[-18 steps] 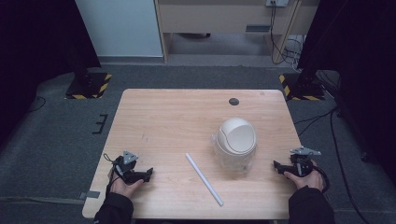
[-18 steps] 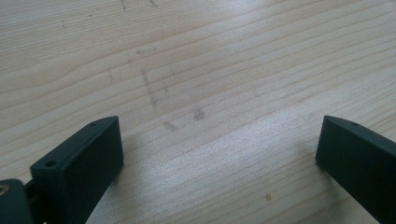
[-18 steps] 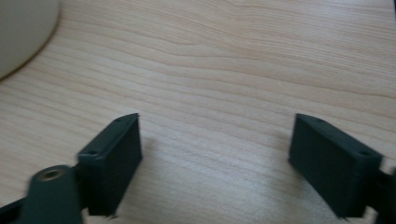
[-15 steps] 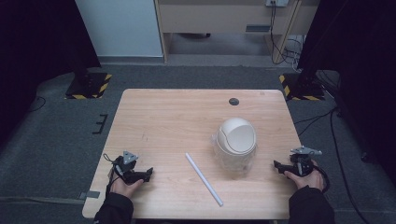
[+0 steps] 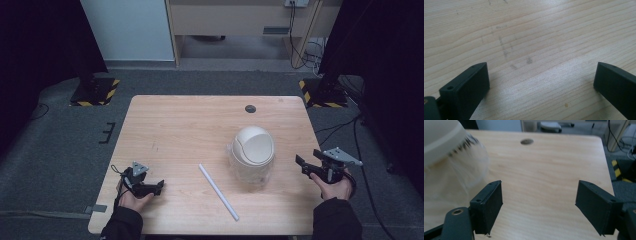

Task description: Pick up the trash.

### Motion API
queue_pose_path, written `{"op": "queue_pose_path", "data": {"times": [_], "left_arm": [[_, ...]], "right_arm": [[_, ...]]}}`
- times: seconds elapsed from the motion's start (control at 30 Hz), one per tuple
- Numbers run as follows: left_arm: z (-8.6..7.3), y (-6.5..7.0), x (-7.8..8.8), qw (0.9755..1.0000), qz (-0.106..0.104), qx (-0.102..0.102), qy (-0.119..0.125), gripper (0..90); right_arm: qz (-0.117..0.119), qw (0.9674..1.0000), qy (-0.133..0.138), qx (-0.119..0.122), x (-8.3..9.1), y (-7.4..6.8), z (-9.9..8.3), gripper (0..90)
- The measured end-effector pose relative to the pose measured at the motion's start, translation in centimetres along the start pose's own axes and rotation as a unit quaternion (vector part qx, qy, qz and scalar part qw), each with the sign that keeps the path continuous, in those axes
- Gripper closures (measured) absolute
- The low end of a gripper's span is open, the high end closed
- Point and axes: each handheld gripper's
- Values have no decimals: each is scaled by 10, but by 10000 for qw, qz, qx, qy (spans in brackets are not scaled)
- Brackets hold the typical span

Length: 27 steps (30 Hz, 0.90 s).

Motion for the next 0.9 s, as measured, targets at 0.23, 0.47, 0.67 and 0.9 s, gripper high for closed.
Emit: {"op": "queue_pose_path", "data": {"times": [0.23, 0.47, 0.67, 0.9], "left_arm": [[0, 0, 0, 10000, 6, 9, 0, 0], [0, 0, 0, 10000, 12, 10, 1, 0], [0, 1, 0, 10000, 15, 6, -3, 0], [0, 1, 0, 10000, 29, 21, -6, 0]], "right_arm": [[107, 9987, 360, 337, 5, -15, 25, 227], [248, 9963, 551, 614, 7, -28, 51, 228], [323, 9933, 880, 678, 11, -33, 73, 223], [469, 9894, 1138, 766, 8, -44, 96, 213]]}}
Point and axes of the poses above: each handheld gripper's, and its own axes: x roughly backward along the jaws, z roughly out of its top, y roughly to its right, and after that the axes turned 14 degrees about z, right-handed
